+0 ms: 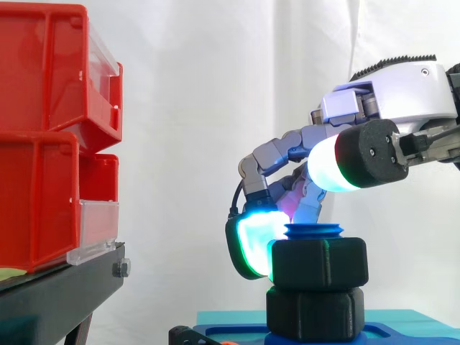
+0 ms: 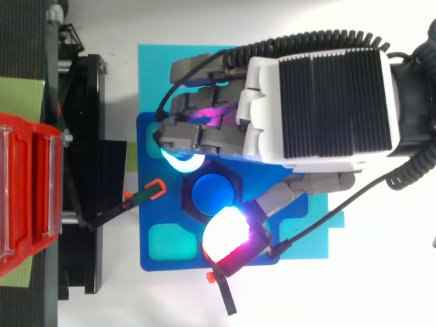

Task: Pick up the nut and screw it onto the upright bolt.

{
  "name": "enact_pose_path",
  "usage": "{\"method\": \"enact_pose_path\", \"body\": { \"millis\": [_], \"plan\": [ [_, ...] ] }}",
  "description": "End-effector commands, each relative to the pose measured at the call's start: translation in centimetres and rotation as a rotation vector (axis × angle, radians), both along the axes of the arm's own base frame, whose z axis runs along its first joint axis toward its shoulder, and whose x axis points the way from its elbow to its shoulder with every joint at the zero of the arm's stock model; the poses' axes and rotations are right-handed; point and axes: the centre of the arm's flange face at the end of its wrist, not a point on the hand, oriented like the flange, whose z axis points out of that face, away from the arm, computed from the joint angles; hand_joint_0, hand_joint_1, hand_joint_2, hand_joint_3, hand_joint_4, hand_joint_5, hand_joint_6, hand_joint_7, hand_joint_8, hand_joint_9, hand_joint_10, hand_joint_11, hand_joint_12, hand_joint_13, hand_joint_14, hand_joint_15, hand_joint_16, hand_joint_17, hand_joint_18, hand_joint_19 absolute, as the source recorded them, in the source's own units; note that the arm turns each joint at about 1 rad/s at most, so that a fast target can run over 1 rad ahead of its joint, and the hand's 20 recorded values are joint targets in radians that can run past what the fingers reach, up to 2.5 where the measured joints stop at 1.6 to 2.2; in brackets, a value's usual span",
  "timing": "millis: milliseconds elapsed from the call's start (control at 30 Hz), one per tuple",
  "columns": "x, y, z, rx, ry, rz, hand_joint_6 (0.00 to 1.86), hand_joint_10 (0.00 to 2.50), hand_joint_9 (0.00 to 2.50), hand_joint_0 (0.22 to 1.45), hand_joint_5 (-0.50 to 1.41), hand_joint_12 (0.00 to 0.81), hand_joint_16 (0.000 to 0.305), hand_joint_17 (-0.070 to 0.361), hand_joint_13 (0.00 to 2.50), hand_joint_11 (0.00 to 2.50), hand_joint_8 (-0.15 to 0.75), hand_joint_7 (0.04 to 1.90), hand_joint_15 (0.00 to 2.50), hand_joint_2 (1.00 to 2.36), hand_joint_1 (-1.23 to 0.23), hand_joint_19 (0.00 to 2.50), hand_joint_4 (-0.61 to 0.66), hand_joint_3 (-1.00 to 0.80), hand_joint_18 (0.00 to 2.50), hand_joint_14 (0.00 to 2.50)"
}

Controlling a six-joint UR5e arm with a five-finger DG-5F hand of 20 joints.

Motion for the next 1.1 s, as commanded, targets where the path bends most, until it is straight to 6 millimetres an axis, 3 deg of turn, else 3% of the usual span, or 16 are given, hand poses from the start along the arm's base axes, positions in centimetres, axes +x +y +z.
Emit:
{"method": "enact_pose_path", "body": {
  "millis": [0, 233, 400, 467, 533, 600, 767, 833, 1067],
  "plan": [
    [-0.1, -0.4, -0.1, -0.003, 0.004, -0.002, 0.5, 0.0, 1.05, 0.53, 0.01, 0.238, 0.024, 0.053, 0.76, 0.0, 0.275, 1.53, 0.0, 1.0, -0.19, 0.08, 0.16, -0.5, 0.49, 0.0],
    [-0.3, -1.3, -0.1, -0.005, 0.016, -0.013, 0.65, 0.0, 1.14, 0.54, 0.0, 0.22, 0.021, 0.048, 0.84, 0.0, 0.274, 1.25, 0.0, 1.0, -0.19, 0.13, 0.15, -0.5, 0.58, 0.0],
    [-0.4, -1.8, -0.1, -0.007, 0.019, -0.017, 0.67, 0.0, 1.19, 0.54, 0.01, 0.21, 0.021, 0.047, 0.89, 0.0, 0.274, 1.19, 0.0, 1.0, -0.2, 0.15, 0.13, -0.5, 0.62, 0.0],
    [-0.4, -2.0, -0.2, -0.005, 0.021, -0.019, 0.66, 0.0, 1.2, 0.54, 0.01, 0.212, 0.021, 0.047, 0.89, 0.0, 0.275, 1.21, 0.0, 1.0, -0.19, 0.15, 0.15, -0.5, 0.63, 0.0],
    [-0.5, -2.2, -0.1, -0.006, 0.022, -0.017, 0.55, 0.0, 1.17, 0.53, 0.02, 0.219, 0.021, 0.048, 0.87, 0.0, 0.275, 1.42, 0.0, 1.0, -0.18, 0.14, 0.15, -0.5, 0.61, 0.0],
    [-0.5, -2.4, -0.1, -0.006, 0.021, -0.016, 0.5, 0.0, 1.16, 0.53, 0.02, 0.224, 0.022, 0.05, 0.86, 0.0, 0.273, 1.51, 0.0, 1.0, -0.18, 0.14, 0.16, -0.5, 0.59, 0.0],
    [-0.2, -2.5, 0.9, -0.003, 0.001, -0.01, 0.5, 0.0, 1.09, 0.52, -0.03, 0.236, 0.024, 0.054, 0.81, 0.0, 0.266, 1.24, 0.0, 1.0, -0.17, 0.13, 0.18, -0.5, 0.55, 0.0],
    [0.0, -2.5, 1.6, -0.002, -0.008, -0.005, 0.5, 0.0, 1.04, 0.52, -0.06, 0.243, 0.025, 0.057, 0.79, 0.0, 0.261, 1.0, 0.0, 1.0, -0.16, 0.12, 0.24, -0.5, 0.53, 0.0],
    [0.3, -2.4, 2.8, -0.005, -0.024, -0.003, 0.5, 0.0, 0.93, 0.51, -0.1, 0.258, 0.028, 0.063, 0.71, 0.0, 0.242, 0.73, 0.0, 1.0, -0.13, 0.08, 0.22, -0.5, 0.46, 0.0]
  ]
}}
